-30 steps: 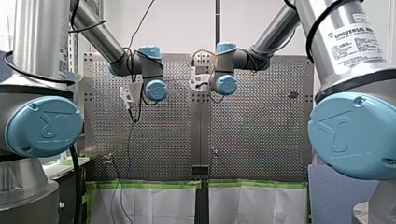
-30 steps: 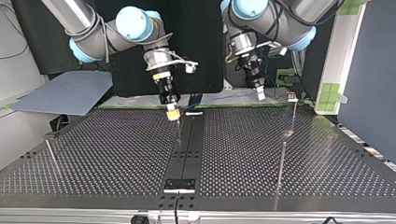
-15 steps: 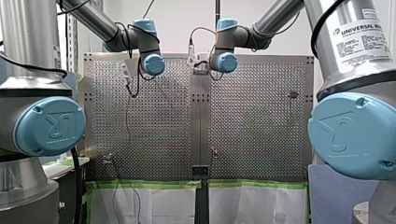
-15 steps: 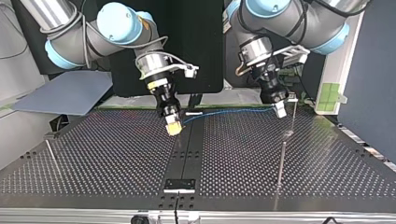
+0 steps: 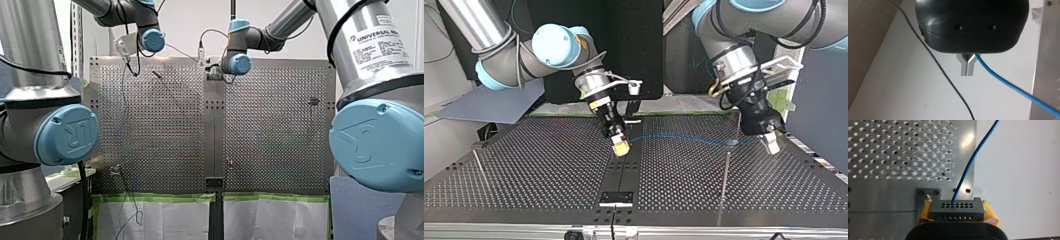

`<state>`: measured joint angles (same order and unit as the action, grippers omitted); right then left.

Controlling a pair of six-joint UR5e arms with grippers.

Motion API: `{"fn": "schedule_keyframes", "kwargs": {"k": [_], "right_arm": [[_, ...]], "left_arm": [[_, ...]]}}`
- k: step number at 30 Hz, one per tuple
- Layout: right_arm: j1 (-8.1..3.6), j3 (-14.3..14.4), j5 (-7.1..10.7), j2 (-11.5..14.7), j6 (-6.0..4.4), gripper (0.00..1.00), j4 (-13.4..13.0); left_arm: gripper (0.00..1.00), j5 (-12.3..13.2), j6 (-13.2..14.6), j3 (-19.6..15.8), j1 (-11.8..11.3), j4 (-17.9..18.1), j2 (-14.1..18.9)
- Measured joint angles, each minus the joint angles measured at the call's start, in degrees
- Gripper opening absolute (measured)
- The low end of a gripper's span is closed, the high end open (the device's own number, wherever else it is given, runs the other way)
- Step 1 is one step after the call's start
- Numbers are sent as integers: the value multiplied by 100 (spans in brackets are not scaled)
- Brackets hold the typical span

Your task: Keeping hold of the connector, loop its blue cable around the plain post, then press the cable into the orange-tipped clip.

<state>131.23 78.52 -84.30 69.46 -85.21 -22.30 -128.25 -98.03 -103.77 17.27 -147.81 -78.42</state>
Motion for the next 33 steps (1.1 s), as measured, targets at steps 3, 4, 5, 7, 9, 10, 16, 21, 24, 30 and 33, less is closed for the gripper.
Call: {"fn": "schedule_keyframes", "kwargs": {"k": [3, 4, 5, 7, 9, 10, 16, 21, 24, 30, 33], "right_arm": [[13, -153, 13, -62, 2, 0, 24], [20, -195, 14, -88, 7, 0, 32], [29, -251, 15, -129, 14, 0, 42], [42, -312, 16, -184, 22, 0, 41], [51, -353, 21, -231, 26, 0, 6], [54, -363, 25, -250, 27, 0, -16], [68, -439, 58, -433, 28, 0, -103], [71, -543, 60, -584, 0, 0, -186], [72, -662, 54, -722, 10, 0, -177], [66, -777, 11, -928, 25, 0, -245], [54, -786, -67, -990, 30, 0, -312]], "left_arm": [[0, 155, -119, 156, -155, -155, -85], [0, 204, -153, 203, -204, -202, -124], [0, 265, -182, 265, -265, -262, -178], [0, 358, -203, 358, -358, -358, -264], [0, 465, -235, 466, -467, -464, -370], [0, 512, -254, 513, -512, -512, -416], [0, 828, -338, 829, -829, -826, -731], [0, 1096, -449, 1096, -1096, -1095, -998], [0, 1253, -484, 1247, -1253, -1254, -1156], [0, 1600, -546, 1346, -1601, -1585, -1503], [0, 1773, -627, 1351, -1774, -1600, -1676]]}}
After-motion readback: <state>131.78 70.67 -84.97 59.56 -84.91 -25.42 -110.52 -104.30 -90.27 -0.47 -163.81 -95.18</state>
